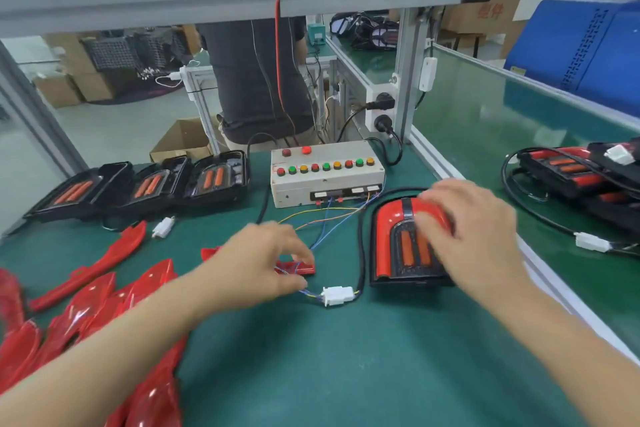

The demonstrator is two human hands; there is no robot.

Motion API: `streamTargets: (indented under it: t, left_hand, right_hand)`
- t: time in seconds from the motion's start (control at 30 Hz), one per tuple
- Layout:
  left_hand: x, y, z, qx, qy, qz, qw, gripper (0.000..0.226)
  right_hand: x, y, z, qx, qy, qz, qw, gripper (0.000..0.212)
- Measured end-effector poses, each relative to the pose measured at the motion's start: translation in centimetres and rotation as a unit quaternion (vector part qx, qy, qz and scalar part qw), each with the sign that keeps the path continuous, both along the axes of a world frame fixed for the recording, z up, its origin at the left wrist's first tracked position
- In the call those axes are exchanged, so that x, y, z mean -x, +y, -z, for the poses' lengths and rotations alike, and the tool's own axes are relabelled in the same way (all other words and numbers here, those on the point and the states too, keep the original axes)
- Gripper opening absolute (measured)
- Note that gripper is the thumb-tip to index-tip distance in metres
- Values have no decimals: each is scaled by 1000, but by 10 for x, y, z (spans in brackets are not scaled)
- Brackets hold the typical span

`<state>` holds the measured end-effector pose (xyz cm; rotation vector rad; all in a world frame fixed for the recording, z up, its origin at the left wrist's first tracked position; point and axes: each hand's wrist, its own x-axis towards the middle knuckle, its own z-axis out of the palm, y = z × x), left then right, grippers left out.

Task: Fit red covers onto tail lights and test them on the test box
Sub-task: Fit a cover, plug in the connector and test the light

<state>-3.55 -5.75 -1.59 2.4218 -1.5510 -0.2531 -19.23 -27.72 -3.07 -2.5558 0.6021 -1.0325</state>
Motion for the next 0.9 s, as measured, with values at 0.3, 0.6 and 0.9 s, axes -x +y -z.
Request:
streamTargets:
  t: [0.3,0.6,0.9]
  left_hand:
    - [26,-14,48,31,-114,10,993,28]
    - [33,-12,44,57,-168,-7,984,10]
    - [19,-6,40,-34,-198,-26,979,34]
  right_hand:
    - [-34,67,26,229,348,-175,892,38]
    - [-38,78,27,245,329,-163,897,47]
    - [-19,69,28,213,318,-174,907,33]
